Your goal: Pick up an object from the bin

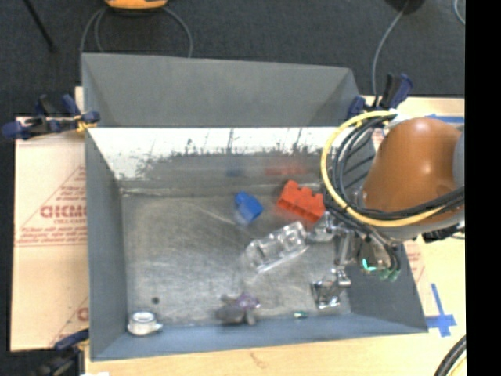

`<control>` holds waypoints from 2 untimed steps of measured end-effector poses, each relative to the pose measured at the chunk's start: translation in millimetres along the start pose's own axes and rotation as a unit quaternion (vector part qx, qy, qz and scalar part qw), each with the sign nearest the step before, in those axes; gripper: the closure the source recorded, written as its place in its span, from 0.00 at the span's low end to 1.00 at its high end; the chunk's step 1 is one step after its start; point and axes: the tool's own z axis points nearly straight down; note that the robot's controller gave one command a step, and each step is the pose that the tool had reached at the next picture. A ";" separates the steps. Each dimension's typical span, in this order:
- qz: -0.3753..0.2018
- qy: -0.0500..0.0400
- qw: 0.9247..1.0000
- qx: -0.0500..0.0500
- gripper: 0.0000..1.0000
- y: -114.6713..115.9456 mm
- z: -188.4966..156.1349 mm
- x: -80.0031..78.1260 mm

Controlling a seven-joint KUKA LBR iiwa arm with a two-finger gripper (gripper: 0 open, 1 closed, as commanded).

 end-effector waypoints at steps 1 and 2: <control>-0.098 -0.005 0.995 0.001 0.00 -19.3 80.3 -100.4; -0.051 -0.005 0.999 -0.001 0.00 -10.4 134.0 -107.9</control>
Offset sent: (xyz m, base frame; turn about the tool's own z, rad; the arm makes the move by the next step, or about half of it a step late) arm 0.0980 -0.0183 -0.0786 -0.1983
